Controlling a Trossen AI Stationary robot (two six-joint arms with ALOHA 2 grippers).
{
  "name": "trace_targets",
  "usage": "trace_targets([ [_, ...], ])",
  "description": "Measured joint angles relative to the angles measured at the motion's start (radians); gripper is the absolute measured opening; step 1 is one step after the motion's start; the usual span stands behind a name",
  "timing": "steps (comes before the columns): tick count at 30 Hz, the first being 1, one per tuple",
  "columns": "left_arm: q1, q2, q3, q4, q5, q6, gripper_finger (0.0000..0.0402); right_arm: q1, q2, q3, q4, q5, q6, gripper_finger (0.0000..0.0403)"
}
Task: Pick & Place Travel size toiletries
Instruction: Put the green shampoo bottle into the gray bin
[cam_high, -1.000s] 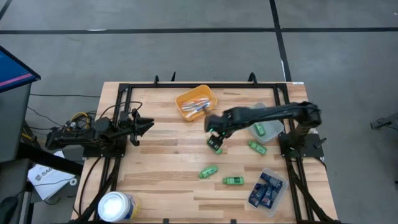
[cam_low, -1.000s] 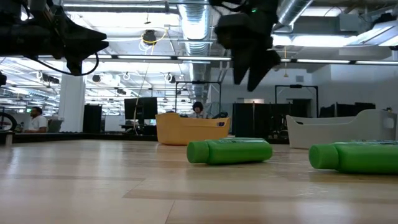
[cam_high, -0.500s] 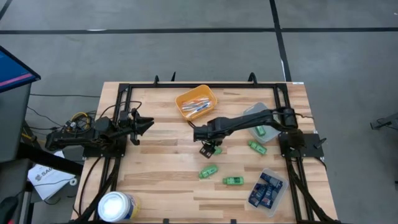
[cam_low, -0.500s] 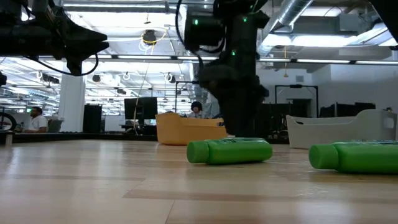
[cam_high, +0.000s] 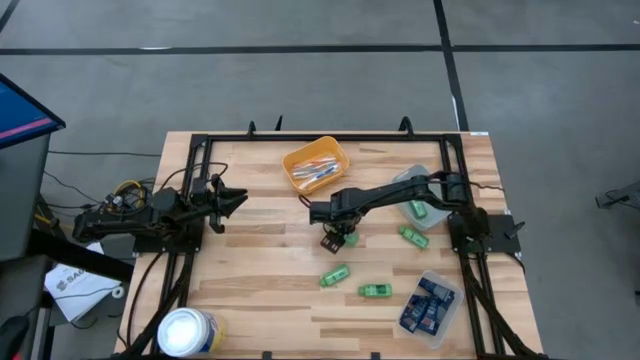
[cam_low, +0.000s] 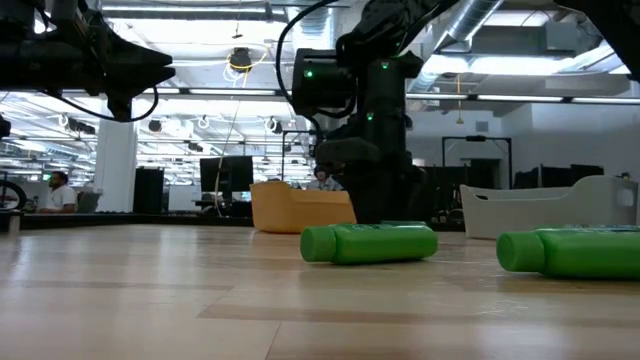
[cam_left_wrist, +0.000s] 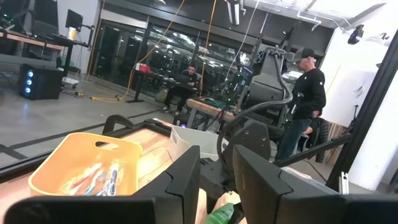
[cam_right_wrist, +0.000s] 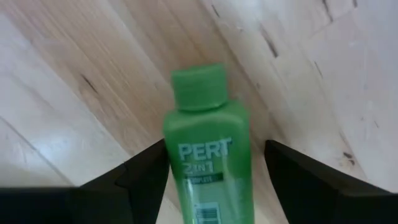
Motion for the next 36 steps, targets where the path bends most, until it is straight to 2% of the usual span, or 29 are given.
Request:
trace_targets([
  [9, 0.000, 0.000, 0.000, 0.000, -0.003, 0.000, 0.0092, -0.002, -0.010, -0.016, 0.000, -0.009, -0.019, 0.0157],
  [12, 0.000, 0.000, 0.000, 0.000, -0.003, 0.000, 0.0092, 0.001, -0.027, -0.019, 0.010, -0.027, -0.041, 0.0141],
  [21, 0.000, 0.000, 0.000, 0.000, -0.003, 0.000, 0.0092, -0.042, -0.217, -0.024, -0.066, -0.007, -0.092, 0.0155],
  [25, 0.000, 0.000, 0.000, 0.000, -0.003, 0.000, 0.0092, -0.089, -0.349, -0.071, -0.145, 0.067, -0.093, 0.0145],
  [33, 0.000, 0.000, 0.000, 0.000, 0.001, 0.000, 0.0092, -0.241, -0.653, -0.348, -0.233, 0.168, -0.016, 0.0156],
  [36, 0.000, 0.000, 0.000, 0.000, 0.000, 0.000, 0.0092, -0.320, -0.748, -0.465, -0.242, 0.176, 0.016, 0.0155],
])
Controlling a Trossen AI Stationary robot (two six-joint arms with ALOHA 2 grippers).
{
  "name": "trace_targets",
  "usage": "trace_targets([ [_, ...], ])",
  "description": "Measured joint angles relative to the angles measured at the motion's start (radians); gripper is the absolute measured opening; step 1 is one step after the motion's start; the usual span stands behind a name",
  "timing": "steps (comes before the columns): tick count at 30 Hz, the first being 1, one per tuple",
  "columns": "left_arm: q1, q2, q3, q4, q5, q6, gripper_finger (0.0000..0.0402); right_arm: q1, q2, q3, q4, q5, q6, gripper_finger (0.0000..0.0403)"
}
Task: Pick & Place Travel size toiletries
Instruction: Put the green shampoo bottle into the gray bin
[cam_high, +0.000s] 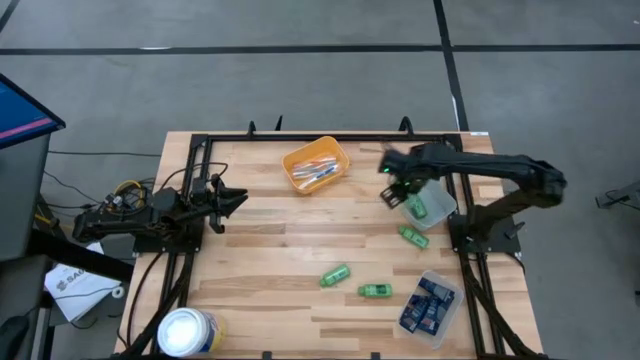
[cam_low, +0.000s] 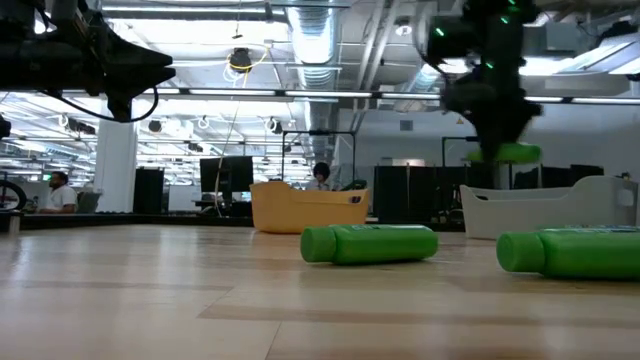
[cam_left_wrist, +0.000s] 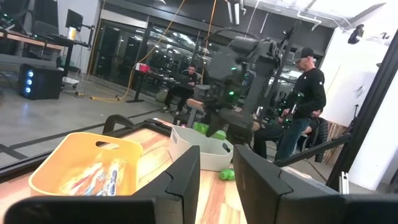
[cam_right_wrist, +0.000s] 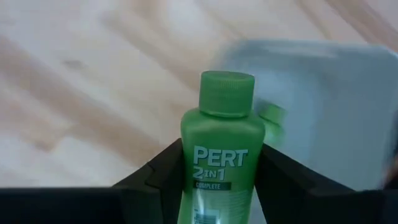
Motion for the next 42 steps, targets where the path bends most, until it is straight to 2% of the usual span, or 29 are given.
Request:
trace_targets([
  [5, 0.000, 0.000, 0.000, 0.000, 0.000, 0.000, 0.0092, -0.118, -0.095, -0.154, 0.003, 0.004, 0.032, 0.0154],
  [10, 0.000, 0.000, 0.000, 0.000, 0.000, 0.000, 0.0092, -0.172, -0.103, -0.237, 0.063, 0.006, 0.027, 0.0159],
  [17, 0.000, 0.000, 0.000, 0.000, -0.004, 0.000, 0.0092, -0.182, -0.030, -0.248, 0.077, 0.106, 0.026, 0.0162],
  [30, 0.000, 0.000, 0.000, 0.000, -0.003, 0.000, 0.0092, -0.181, 0.079, -0.247, 0.080, 0.125, -0.004, 0.0206],
  [37, 0.000, 0.000, 0.000, 0.000, -0.002, 0.000, 0.0092, -0.111, -0.040, -0.166, 0.054, 0.099, -0.012, 0.0222],
  [42, 0.000, 0.000, 0.000, 0.000, 0.000, 0.000, 0.0092, 0.028, -0.167, -0.130, 0.043, 0.032, 0.025, 0.0223],
])
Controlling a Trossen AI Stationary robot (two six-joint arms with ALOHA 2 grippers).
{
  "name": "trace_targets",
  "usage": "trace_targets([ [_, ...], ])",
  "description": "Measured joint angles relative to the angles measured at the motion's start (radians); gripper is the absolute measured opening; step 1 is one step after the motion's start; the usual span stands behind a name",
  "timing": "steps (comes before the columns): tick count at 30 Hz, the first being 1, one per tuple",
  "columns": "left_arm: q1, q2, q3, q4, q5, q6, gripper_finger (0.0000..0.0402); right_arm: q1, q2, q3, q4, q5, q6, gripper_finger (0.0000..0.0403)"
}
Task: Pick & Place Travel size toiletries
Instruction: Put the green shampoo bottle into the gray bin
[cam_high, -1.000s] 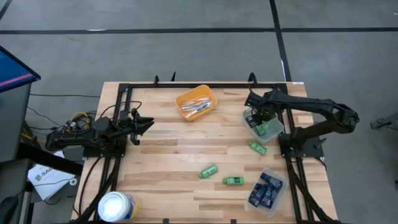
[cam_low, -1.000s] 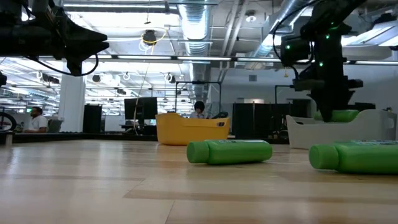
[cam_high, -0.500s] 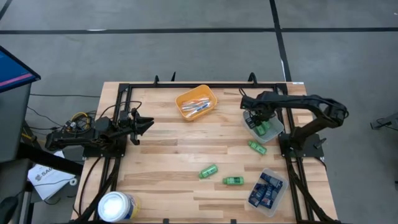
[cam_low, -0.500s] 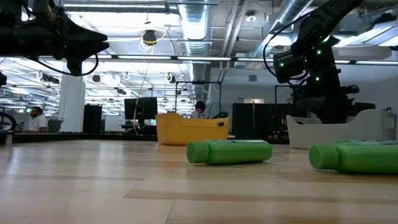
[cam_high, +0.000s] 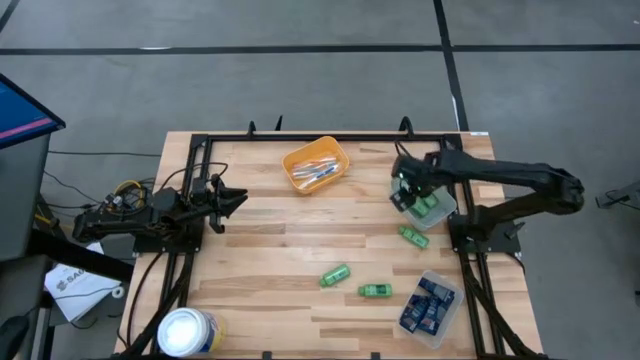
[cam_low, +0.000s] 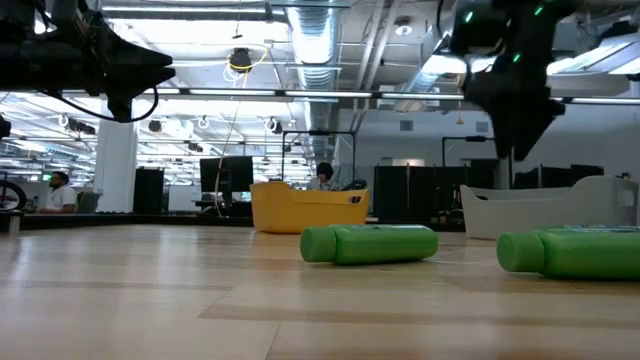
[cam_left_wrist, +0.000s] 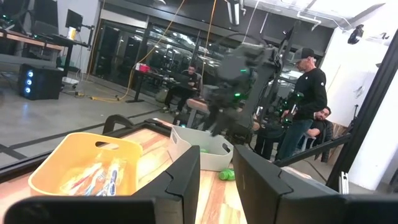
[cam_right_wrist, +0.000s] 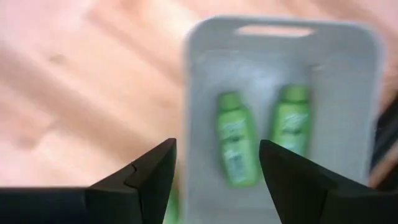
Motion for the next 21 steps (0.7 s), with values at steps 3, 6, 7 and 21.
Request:
trace_targets([
  [3, 0.000, 0.000, 0.000, 0.000, 0.000, 0.000, 0.0092, 0.125, -0.054, -0.015, -0.022, -0.010, 0.079, 0.0222],
  [6, 0.000, 0.000, 0.000, 0.000, 0.000, 0.000, 0.0092, 0.257, -0.087, -0.046, -0.043, -0.022, 0.203, 0.0222],
  [7, 0.000, 0.000, 0.000, 0.000, 0.000, 0.000, 0.0092, 0.299, -0.092, -0.056, -0.043, -0.033, 0.244, 0.0222],
  [21, 0.000, 0.000, 0.000, 0.000, -0.004, 0.000, 0.0092, 0.652, -0.065, -0.168, -0.027, -0.110, 0.636, 0.0221],
])
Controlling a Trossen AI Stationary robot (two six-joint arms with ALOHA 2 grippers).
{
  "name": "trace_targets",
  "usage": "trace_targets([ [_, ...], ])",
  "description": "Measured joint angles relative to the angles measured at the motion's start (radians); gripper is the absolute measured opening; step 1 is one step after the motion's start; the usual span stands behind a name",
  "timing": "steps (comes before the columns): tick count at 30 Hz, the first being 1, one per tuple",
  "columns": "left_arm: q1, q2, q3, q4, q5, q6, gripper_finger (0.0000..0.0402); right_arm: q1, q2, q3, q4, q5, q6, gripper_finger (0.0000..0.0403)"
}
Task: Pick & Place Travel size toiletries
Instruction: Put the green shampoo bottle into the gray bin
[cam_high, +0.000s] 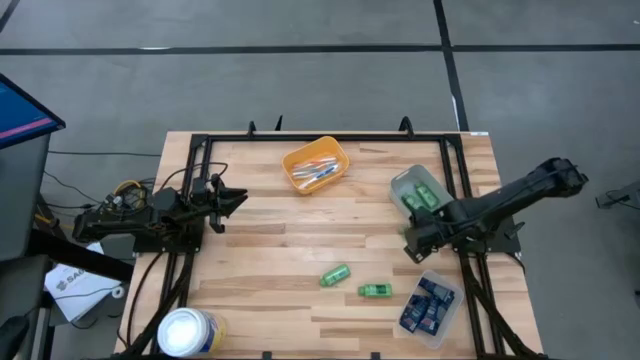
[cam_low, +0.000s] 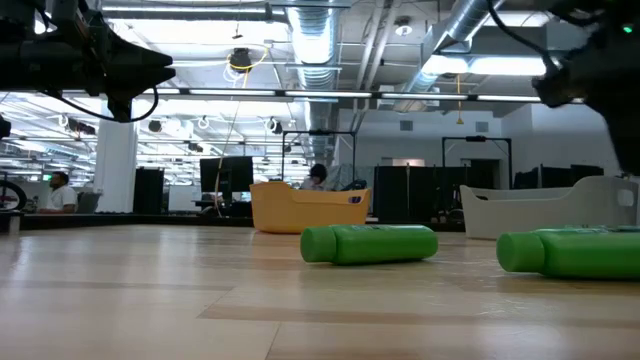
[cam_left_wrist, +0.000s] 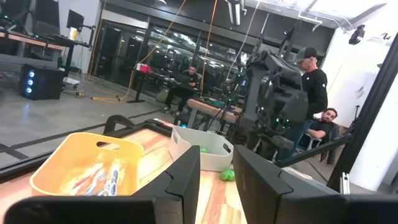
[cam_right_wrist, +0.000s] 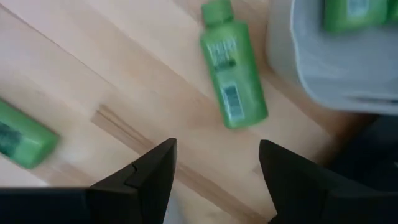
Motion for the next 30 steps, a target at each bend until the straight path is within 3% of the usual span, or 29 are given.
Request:
trace_targets([
  [6, 0.000, 0.000, 0.000, 0.000, 0.000, 0.000, 0.0092, 0.013, 0.000, -0.101, 0.048, -0.044, 0.010, 0.0221],
  [15, 0.000, 0.000, 0.000, 0.000, 0.001, 0.000, 0.0092, -0.038, 0.001, -0.219, 0.180, -0.062, -0.118, 0.0221],
  [25, 0.000, 0.000, 0.000, 0.000, 0.004, 0.000, 0.0092, -0.102, 0.007, -0.228, 0.324, -0.055, -0.316, 0.0253],
  [30, 0.000, 0.000, 0.000, 0.000, 0.004, 0.000, 0.0092, -0.127, 0.056, -0.220, 0.369, -0.049, -0.315, 0.0257],
])
